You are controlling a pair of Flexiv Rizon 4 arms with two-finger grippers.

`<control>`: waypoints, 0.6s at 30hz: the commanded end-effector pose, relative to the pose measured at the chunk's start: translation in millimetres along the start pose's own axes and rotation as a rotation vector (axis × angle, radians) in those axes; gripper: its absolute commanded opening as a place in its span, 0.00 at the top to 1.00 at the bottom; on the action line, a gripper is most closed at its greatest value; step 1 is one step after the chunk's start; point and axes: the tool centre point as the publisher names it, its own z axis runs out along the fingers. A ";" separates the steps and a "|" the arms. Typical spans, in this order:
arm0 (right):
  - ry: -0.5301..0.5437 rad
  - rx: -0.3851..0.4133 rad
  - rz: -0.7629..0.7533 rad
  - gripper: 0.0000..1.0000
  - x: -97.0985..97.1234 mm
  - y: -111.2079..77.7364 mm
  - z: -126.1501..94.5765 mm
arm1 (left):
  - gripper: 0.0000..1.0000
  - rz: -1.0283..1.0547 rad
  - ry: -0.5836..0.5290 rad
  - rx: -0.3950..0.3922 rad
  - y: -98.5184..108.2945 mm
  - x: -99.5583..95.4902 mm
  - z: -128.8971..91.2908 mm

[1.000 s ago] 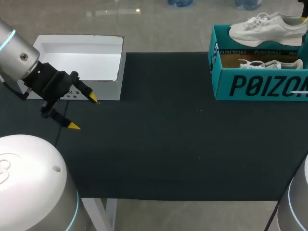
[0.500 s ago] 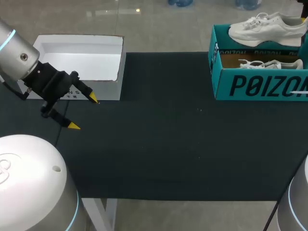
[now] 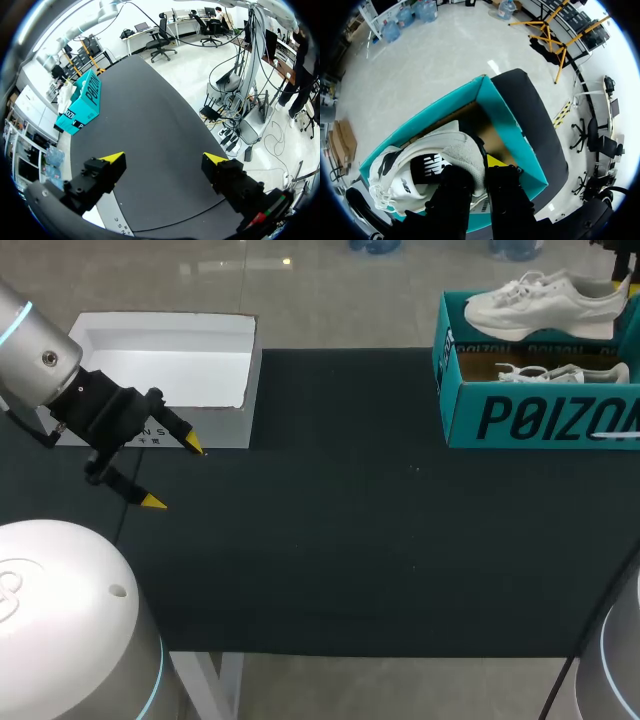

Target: Take the shoe out of the shoebox, open the shoe tongue, remove and reinsert the insole, then place the shoe into the shoebox

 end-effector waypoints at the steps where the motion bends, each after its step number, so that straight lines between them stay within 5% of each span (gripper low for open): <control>1: 0.012 -0.008 -0.004 1.00 -4.1 -5.5 5.6 | 0.00 0.000 0.003 -0.003 -0.2 -0.6 0.4; 18: 0.012 0.018 -0.049 1.00 -2.3 -13.2 51.9 | 0.00 0.000 0.003 -0.003 -0.2 -0.6 0.4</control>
